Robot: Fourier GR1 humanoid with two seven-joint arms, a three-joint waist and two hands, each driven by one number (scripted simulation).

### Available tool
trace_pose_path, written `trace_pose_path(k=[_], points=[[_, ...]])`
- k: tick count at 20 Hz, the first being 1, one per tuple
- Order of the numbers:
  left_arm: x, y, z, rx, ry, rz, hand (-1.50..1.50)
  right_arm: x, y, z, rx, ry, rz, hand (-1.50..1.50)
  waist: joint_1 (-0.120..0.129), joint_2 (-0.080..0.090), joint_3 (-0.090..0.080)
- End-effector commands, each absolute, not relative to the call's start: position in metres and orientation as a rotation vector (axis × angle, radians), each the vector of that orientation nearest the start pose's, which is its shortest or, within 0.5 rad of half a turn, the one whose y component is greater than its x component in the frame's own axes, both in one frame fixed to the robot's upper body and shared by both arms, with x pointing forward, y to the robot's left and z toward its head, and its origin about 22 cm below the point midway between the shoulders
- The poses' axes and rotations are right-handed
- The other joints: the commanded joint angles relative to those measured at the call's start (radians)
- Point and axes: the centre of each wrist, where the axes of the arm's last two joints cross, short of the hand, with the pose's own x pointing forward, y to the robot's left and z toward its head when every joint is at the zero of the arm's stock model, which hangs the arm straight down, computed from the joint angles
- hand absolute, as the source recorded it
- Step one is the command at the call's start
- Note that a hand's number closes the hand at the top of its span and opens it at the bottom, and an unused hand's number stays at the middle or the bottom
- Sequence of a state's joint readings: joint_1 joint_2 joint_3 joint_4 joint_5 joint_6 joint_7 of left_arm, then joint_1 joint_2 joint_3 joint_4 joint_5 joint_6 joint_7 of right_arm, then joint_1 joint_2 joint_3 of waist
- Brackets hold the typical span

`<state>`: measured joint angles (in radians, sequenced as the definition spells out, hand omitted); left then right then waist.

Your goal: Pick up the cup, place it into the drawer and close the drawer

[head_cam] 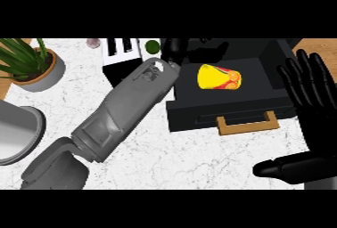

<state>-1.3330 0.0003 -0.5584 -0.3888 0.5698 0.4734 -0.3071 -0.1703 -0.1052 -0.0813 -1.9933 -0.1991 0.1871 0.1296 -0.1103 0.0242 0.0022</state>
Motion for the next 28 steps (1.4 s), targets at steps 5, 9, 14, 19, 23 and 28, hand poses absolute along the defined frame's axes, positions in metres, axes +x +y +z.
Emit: trace_pose_path(k=[5,9,14,19,23,28], points=[[0.425,0.004,0.141,-0.053,-1.903,-0.287,-1.5,0.244,-0.252,0.138,0.268,-2.023,0.167,-1.5,0.006,-0.001,-0.001],[0.42,0.004,0.138,-0.154,-1.948,-0.215,-1.5,0.239,-0.252,0.137,0.319,-2.007,0.158,-1.5,0.006,-0.002,-0.001],[0.42,0.0,0.153,-0.293,-1.995,-0.15,-1.5,0.228,-0.246,0.144,0.332,-1.982,0.166,-1.5,0.061,-0.017,-0.002],[0.421,0.011,0.169,-0.332,-1.954,-0.068,-1.5,0.231,-0.266,0.14,0.297,-2.005,0.225,1.5,0.113,-0.029,-0.002],[0.42,0.044,0.15,-0.338,-1.958,-0.008,-1.5,0.213,-0.269,0.159,0.218,-1.961,0.43,1.5,0.127,-0.037,-0.003],[0.408,0.083,0.141,-0.281,-1.934,0.08,-1.5,0.213,-0.255,0.152,0.127,-1.93,0.518,1.5,0.144,-0.037,-0.003]])
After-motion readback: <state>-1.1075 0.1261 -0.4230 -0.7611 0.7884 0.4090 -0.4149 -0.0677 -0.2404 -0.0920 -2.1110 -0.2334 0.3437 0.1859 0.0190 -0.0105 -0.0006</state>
